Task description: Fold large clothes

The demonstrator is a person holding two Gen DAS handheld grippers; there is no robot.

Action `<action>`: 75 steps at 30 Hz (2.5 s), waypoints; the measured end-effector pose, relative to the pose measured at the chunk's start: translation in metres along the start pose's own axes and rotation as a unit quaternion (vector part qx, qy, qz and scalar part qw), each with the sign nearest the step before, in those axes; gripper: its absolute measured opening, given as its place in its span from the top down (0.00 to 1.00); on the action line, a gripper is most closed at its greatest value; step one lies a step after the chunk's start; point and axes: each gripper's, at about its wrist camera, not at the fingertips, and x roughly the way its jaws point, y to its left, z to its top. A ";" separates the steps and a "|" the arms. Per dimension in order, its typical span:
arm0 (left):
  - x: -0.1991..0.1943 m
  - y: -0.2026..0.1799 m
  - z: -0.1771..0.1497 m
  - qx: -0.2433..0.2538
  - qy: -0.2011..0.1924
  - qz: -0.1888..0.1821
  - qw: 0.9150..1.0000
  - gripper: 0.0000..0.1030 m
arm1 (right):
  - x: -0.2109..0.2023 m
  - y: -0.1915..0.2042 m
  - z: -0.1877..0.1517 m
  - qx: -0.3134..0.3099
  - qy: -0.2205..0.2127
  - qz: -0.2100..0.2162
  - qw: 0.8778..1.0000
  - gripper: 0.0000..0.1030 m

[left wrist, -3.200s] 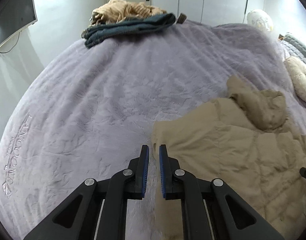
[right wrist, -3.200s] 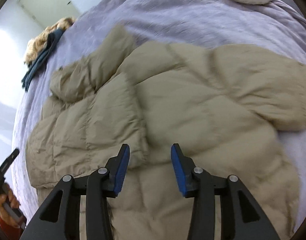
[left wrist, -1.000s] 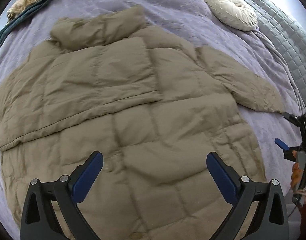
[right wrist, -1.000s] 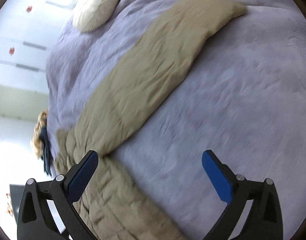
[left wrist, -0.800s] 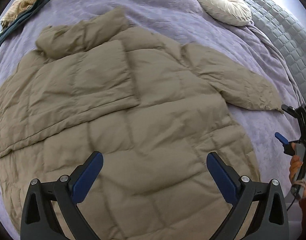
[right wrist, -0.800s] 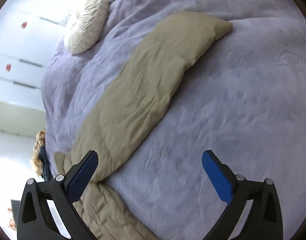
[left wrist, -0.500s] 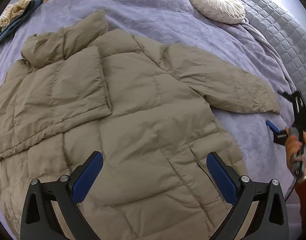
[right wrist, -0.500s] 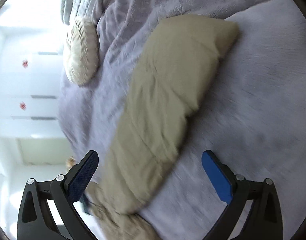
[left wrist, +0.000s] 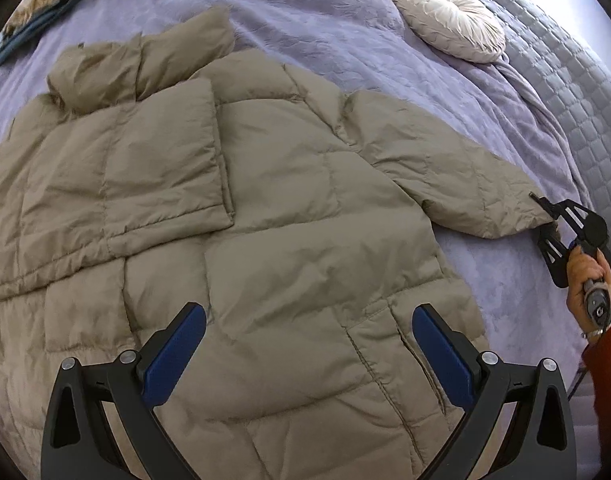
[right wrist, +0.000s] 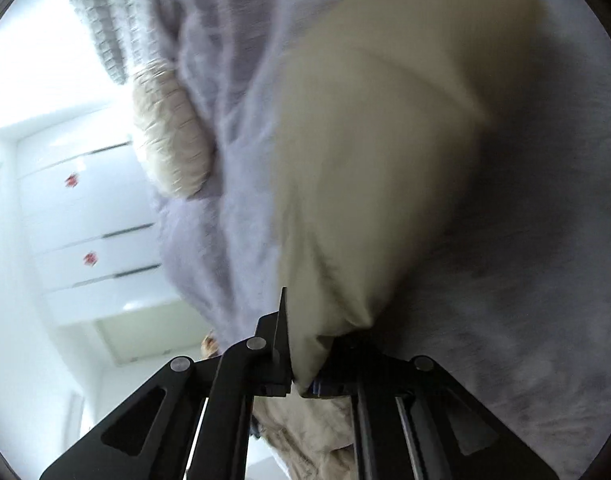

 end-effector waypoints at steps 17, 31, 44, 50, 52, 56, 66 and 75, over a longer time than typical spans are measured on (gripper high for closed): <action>-0.049 0.085 0.005 -0.045 -0.067 0.036 0.996 0.00 | 0.080 0.180 -0.186 -0.311 0.160 0.067 0.934 0.94; -0.099 0.209 -0.030 -0.130 -0.111 0.124 0.977 0.00 | 0.230 0.126 -0.430 -0.508 0.320 -0.131 0.789 0.88; -0.105 0.239 -0.040 -0.170 -0.122 0.097 0.973 0.00 | 0.201 0.108 -0.426 -0.451 0.277 -0.159 0.834 0.17; -0.105 0.239 -0.022 -0.165 -0.131 0.061 0.976 0.00 | 0.183 0.115 -0.370 -0.343 0.207 -0.156 0.903 0.20; -0.106 0.245 -0.015 -0.180 -0.139 0.029 0.973 0.00 | 0.183 0.108 -0.353 -0.294 0.192 -0.153 0.924 0.59; -0.107 0.254 -0.001 -0.200 -0.155 -0.027 0.967 0.00 | 0.196 0.121 -0.369 -0.345 0.203 -0.148 0.904 0.86; -0.092 0.287 0.005 -0.274 -0.148 -0.170 0.935 0.00 | 0.229 0.137 -0.512 -0.596 0.304 -0.167 0.724 0.66; -0.066 0.275 0.018 -0.262 -0.117 -0.176 0.942 0.00 | 0.193 0.116 -0.482 -0.597 0.303 -0.206 0.714 0.23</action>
